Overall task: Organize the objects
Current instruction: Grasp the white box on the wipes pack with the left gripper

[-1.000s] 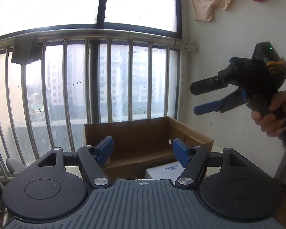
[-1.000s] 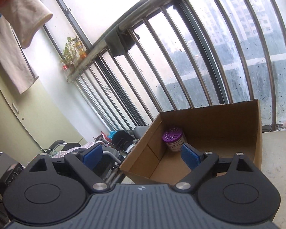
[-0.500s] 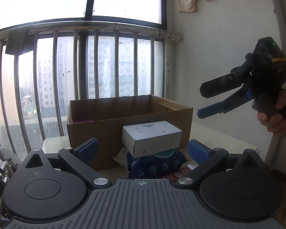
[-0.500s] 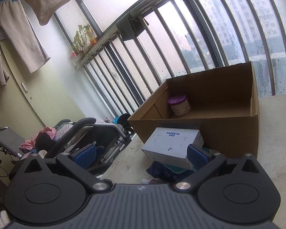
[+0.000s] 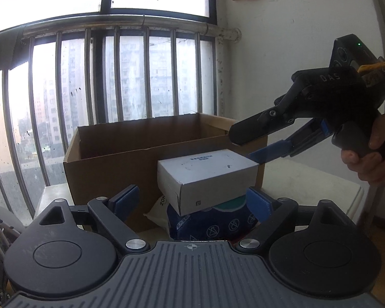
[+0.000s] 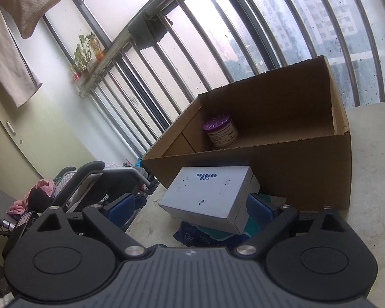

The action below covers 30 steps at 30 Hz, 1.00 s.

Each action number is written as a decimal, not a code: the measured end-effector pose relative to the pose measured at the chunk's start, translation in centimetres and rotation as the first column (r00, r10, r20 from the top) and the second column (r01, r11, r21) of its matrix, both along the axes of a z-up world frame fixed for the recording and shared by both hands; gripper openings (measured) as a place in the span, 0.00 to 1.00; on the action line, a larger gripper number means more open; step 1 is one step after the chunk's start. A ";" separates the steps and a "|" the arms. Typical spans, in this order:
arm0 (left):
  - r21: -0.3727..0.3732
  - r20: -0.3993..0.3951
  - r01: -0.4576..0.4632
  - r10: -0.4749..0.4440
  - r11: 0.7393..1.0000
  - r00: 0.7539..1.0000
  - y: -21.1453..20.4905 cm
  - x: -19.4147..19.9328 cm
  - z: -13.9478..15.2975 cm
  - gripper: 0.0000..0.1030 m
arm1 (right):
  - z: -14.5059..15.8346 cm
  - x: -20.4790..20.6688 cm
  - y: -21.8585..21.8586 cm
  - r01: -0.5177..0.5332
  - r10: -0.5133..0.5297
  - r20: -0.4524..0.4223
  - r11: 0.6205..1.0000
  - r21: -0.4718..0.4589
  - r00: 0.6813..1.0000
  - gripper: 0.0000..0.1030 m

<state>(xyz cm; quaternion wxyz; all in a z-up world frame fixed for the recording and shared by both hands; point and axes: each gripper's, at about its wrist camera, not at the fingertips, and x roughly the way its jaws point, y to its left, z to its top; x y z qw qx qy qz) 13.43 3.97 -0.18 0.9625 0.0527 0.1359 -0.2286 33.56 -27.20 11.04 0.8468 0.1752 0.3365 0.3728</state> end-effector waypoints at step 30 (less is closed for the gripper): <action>0.026 0.014 0.035 -0.036 0.999 0.999 0.0 -0.1 0.5 0.71 | -1.0 0.9 0.8 -0.007 0.007 -0.023 1.000 0.009 1.000 0.61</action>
